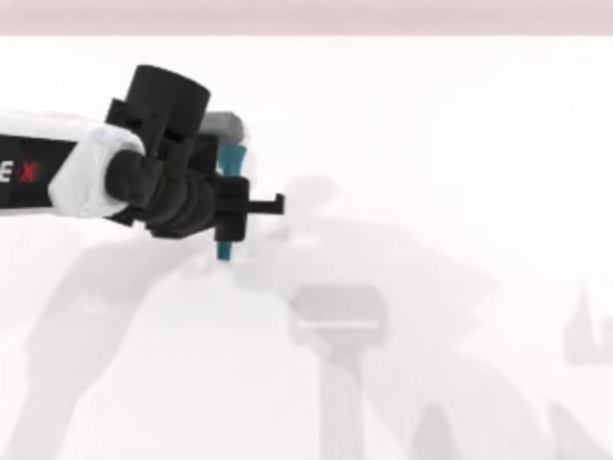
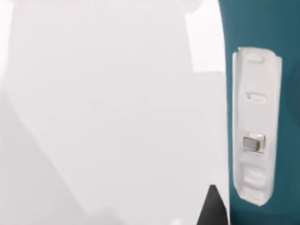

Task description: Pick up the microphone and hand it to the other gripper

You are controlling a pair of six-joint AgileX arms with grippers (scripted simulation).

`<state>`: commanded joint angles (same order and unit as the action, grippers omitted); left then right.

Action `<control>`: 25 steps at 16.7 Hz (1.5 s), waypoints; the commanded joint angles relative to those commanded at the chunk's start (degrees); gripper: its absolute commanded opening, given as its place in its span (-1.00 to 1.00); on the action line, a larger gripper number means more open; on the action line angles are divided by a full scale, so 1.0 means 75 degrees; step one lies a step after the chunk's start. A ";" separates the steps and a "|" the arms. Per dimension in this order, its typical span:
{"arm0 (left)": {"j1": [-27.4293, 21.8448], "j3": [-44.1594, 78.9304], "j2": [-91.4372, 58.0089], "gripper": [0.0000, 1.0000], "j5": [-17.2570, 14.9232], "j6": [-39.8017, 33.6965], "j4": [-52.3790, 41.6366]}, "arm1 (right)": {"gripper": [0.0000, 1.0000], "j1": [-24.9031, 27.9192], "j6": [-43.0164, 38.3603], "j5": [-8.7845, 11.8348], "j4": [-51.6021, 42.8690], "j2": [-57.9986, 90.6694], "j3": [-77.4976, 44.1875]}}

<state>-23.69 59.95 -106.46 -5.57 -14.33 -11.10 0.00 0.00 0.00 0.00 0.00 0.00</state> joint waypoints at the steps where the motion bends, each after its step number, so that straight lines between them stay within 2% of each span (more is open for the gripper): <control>1: 0.0017 -0.0174 0.0137 -1.00 -0.0212 0.0164 0.0640 | 1.00 0.0000 0.0000 0.0000 0.0000 0.0000 0.0000; 9: 0.0194 -0.1650 0.1568 -1.00 -0.1906 0.1524 0.5929 | 1.00 0.0000 0.0000 0.0000 0.0000 0.0000 0.0000; 14: 0.0277 -0.2104 0.2261 -1.00 -0.2474 0.2024 0.7409 | 1.00 0.0000 0.0000 0.0000 0.0000 0.0000 0.0000; 20: 0.0215 -0.2088 0.2259 -1.00 -0.2454 0.2042 0.7458 | 1.00 0.0000 0.0000 0.0000 0.0000 0.0000 0.0000; 22: -0.0035 -0.2147 0.2228 -1.00 -0.2198 0.2022 0.7647 | 1.00 0.0000 0.0000 0.0000 0.0000 0.0000 0.0000; 25: -0.0713 -0.2309 0.2176 -1.00 -0.1461 0.1963 0.8173 | 1.00 0.0000 0.0000 0.0000 0.0000 0.0000 0.0000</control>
<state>-29.04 42.63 -90.14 -16.52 0.39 50.20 0.00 0.00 0.00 0.00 0.00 0.00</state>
